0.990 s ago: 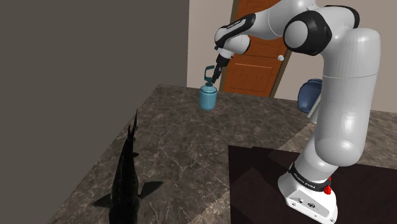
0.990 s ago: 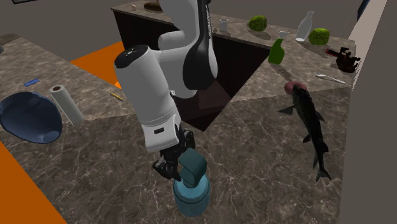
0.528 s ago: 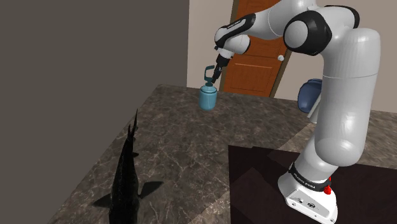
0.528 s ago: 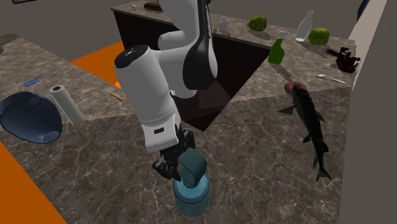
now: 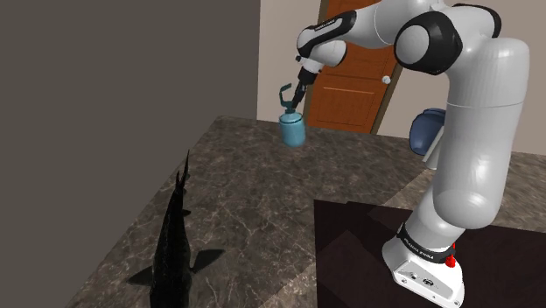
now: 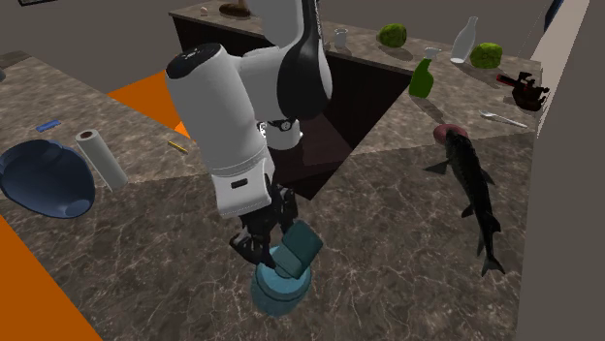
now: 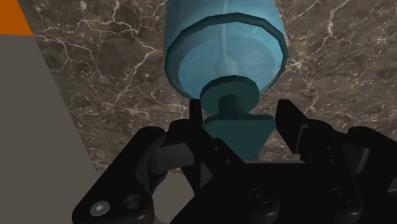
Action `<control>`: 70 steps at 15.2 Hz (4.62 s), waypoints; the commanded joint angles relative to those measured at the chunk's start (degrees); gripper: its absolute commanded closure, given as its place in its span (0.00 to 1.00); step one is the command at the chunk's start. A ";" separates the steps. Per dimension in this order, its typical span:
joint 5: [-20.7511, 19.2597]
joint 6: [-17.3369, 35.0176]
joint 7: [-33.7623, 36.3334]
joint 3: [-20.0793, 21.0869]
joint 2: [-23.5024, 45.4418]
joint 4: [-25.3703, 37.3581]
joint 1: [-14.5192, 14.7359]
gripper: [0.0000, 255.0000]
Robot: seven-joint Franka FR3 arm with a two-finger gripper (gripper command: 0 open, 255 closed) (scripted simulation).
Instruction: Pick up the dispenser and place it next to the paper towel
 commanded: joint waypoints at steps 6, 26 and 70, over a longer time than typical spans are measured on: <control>-1.75 -4.38 1.94 -0.62 -1.67 3.20 0.11 1.00; -4.06 -18.52 6.47 -1.53 -2.63 17.11 -0.90 1.00; -16.53 -34.75 -8.38 -10.47 -29.58 5.51 -10.49 1.00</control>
